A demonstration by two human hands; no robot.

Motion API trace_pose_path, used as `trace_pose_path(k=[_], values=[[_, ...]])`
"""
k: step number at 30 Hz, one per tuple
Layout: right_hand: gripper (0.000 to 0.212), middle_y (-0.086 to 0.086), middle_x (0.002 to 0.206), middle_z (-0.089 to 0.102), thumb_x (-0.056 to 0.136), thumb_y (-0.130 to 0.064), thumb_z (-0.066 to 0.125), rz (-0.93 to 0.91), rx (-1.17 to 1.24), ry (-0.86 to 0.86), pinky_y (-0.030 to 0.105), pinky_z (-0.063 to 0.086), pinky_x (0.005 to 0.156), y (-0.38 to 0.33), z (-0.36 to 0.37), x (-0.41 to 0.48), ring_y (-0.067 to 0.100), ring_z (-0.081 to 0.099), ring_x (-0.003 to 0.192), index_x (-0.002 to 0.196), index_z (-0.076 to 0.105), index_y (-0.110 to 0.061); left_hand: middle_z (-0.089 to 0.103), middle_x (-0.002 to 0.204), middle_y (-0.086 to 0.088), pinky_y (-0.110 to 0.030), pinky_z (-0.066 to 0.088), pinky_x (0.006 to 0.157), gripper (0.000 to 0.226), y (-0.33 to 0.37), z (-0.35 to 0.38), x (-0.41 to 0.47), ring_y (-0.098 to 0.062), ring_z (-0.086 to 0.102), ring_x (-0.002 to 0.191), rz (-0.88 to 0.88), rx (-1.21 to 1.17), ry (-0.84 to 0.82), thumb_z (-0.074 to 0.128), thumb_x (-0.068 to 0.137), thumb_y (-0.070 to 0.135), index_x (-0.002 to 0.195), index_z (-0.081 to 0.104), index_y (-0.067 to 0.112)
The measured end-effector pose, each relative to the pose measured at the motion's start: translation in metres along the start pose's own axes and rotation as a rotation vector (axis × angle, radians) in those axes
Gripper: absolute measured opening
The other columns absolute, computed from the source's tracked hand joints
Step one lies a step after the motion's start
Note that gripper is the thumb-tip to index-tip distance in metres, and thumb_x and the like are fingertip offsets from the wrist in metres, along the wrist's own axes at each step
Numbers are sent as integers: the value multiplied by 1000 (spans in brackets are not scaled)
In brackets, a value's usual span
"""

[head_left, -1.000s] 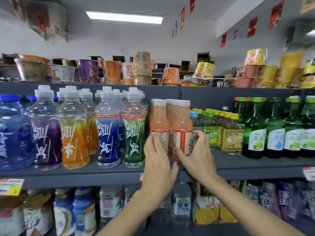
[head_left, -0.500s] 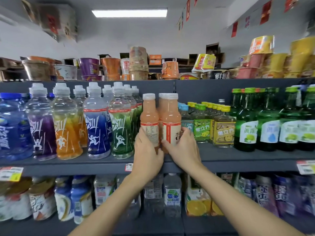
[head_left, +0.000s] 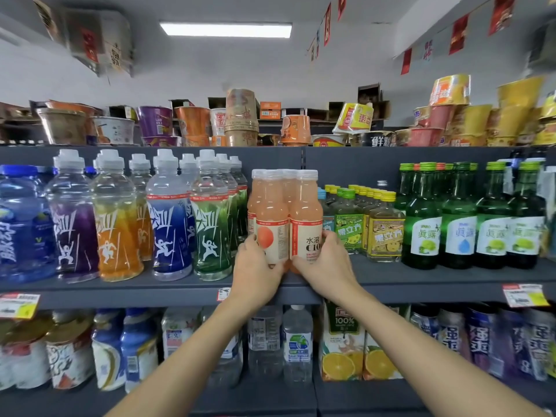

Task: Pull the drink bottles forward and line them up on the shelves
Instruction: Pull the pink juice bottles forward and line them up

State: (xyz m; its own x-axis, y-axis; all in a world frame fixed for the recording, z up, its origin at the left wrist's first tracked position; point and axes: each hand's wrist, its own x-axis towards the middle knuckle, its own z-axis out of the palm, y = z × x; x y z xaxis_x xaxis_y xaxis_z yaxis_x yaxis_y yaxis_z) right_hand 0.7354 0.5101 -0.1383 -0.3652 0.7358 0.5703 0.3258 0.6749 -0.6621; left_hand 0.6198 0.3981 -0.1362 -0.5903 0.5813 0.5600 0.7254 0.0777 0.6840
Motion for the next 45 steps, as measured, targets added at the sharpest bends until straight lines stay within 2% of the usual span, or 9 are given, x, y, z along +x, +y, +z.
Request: trace_pose_path(k=[6, 15, 19, 23, 27, 30, 34, 38, 45], values=[[76, -3, 118, 51, 75, -50, 76, -27, -30, -69, 34, 50, 88, 7, -13, 1, 13, 53, 109, 134, 40, -19, 59, 122, -7, -37, 48, 98, 63, 1, 0, 3, -22, 57, 115, -46, -40, -63, 82, 77, 34, 127, 50, 11], [77, 0, 121, 64, 78, -43, 80, -23, -8, -66, 26, 51, 79, 21, -37, -3, 15, 64, 105, 135, 36, -17, 65, 117, -4, -29, 50, 86, 81, 12, 17, 1, -21, 64, 107, -11, -19, -24, 90, 64, 45, 124, 47, 13], [84, 4, 125, 63, 76, -47, 83, -7, -60, -29, 37, 56, 88, 33, -55, -3, 20, 64, 111, 138, 35, -16, 63, 119, -4, -28, 48, 83, 78, 26, 35, 0, -20, 62, 109, 33, -20, -38, 90, 65, 46, 121, 48, 13], [90, 2, 127, 61, 75, -52, 82, 4, -67, -41, 39, 55, 92, 43, -71, -3, 19, 62, 113, 141, 34, -15, 64, 116, -5, -38, 52, 93, 62, 33, 45, 0, -22, 60, 110, 93, -1, -124, 81, 76, 49, 119, 54, 12], [76, -2, 128, 64, 82, -44, 76, -28, -47, -88, 27, 49, 88, 52, -75, -5, 13, 63, 110, 141, 38, -15, 65, 99, 10, -17, 44, 73, 35, 30, 45, 3, -6, 60, 90, 93, 16, -150, 74, 80, 35, 108, 57, 24], [74, -1, 123, 66, 79, -43, 80, -14, -42, -69, 27, 51, 84, 55, -77, -3, 14, 65, 105, 136, 40, -16, 61, 89, 22, -4, 36, 62, 38, 31, 46, 1, -2, 60, 85, 79, -6, -112, 79, 77, 38, 106, 56, 30], [73, -2, 113, 66, 73, -53, 81, 2, -104, 16, 39, 57, 82, 60, -80, -4, 17, 66, 99, 124, 39, -22, 68, 110, 4, -18, 42, 74, 62, 37, 61, 1, -12, 65, 99, 61, 6, -59, 81, 76, 48, 123, 55, 17], [67, -4, 111, 65, 77, -57, 76, -31, -159, 34, 38, 57, 78, 69, -87, -2, 17, 65, 96, 123, 39, -22, 63, 102, 10, -8, 37, 60, 60, 43, 69, 3, -4, 57, 88, 71, -36, -77, 83, 76, 46, 120, 53, 18], [61, -7, 107, 66, 76, -50, 77, -64, -90, 50, 38, 58, 82, 84, -87, 7, 12, 66, 93, 123, 48, -23, 69, 104, 5, -27, 54, 85, 60, 36, 68, 12, -9, 66, 93, 68, -17, -140, 82, 76, 31, 127, 55, 14]])
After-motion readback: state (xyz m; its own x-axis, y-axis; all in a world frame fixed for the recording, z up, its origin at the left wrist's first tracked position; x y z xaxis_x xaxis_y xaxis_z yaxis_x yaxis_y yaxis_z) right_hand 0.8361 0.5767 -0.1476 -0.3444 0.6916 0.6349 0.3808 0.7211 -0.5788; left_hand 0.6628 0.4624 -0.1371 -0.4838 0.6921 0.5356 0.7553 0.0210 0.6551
